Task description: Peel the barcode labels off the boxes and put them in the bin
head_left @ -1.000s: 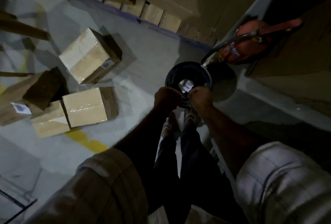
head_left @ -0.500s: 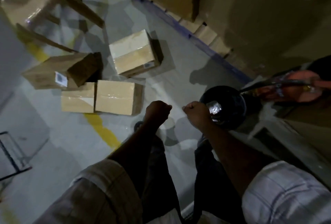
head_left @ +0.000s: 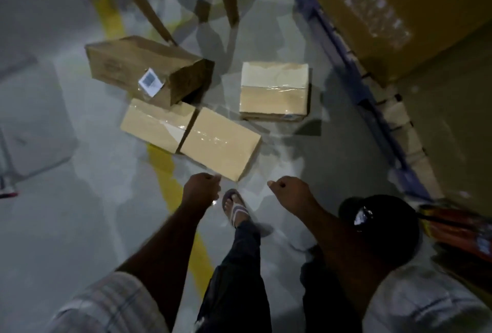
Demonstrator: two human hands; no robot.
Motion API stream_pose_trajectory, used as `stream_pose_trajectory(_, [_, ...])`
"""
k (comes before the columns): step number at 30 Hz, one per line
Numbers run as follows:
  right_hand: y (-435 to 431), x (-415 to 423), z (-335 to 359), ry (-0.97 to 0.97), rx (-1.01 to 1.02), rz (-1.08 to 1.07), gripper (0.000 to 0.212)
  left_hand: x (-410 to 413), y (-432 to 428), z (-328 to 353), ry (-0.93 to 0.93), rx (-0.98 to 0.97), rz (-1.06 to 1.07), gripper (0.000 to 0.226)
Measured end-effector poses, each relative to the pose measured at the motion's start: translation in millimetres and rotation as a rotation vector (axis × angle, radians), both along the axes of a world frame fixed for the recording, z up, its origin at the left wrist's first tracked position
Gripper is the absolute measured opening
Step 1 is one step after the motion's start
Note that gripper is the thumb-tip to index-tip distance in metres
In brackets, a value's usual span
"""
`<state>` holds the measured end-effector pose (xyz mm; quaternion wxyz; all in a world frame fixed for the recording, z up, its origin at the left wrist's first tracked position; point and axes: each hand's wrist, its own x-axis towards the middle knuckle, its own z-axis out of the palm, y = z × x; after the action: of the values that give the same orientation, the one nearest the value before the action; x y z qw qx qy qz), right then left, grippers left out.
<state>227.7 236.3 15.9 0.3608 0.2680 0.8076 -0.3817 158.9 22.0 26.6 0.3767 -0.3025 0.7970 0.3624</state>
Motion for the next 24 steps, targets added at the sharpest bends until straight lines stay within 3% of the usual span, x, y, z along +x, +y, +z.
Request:
stream_pose_trajectory(7, [-48.7, -101.6, -80.0, -0.015, 0.006, 0.222, 0.047, -39.3, -30.1, -91.5, -0.083, 0.06, 0.134, 0.03])
stream_pose_trajectory(10, [-53.1, -132.9, -152.0, -0.065, 0.025, 0.293, 0.022, -32.1, -20.2, -159.9, -0.173, 0.058, 0.179, 0.034])
stream_pose_trajectory(11, [-51.9, -139.4, -178.9, -0.09, 0.047, 0.331, 0.023, -25.7, -15.4, -184.3, -0.194, 0.043, 0.216, 0.033])
stream_pose_trajectory(14, [-40.3, -159.6, -258.9, -0.069, 0.156, 0.403, 0.051, -3.7, -0.3, -256.5, -0.319, 0.066, 0.361, 0.037])
stream_pose_trajectory(15, [-36.8, -166.3, -279.3, -0.08, 0.18, 0.383, 0.054, 4.7, 1.7, -281.8, -0.373, 0.075, 0.401, 0.047])
stream_pose_trajectory(17, [-32.6, -177.8, -310.4, -0.12, 0.204, 0.352, 0.065, 32.3, -0.2, -350.8, -0.391, 0.017, 0.445, 0.1])
stream_pose_trajectory(18, [-32.3, -181.7, -320.6, -0.133, 0.199, 0.376, 0.071, 33.5, 0.9, -359.6, -0.396, 0.001, 0.464, 0.114])
stream_pose_trajectory(19, [-32.8, -183.8, -330.9, -0.137, 0.196, 0.423, 0.074, 23.3, 5.5, -342.4, -0.391, 0.041, 0.469, 0.111])
stream_pose_trajectory(20, [-34.8, -185.7, -335.3, -0.131, 0.18, 0.46, 0.071, 14.5, 8.2, -332.4, -0.394, 0.1, 0.458, 0.09])
stream_pose_trajectory(22, [-40.3, -185.9, -331.9, -0.116, 0.145, 0.404, 0.066, -2.4, 12.9, -316.6, -0.322, 0.224, 0.566, 0.028])
stream_pose_trajectory(24, [-43.5, -186.2, -310.4, -0.045, 0.148, 0.349, 0.058, -8.4, 2.9, -302.6, -0.208, 0.271, 0.63, 0.02])
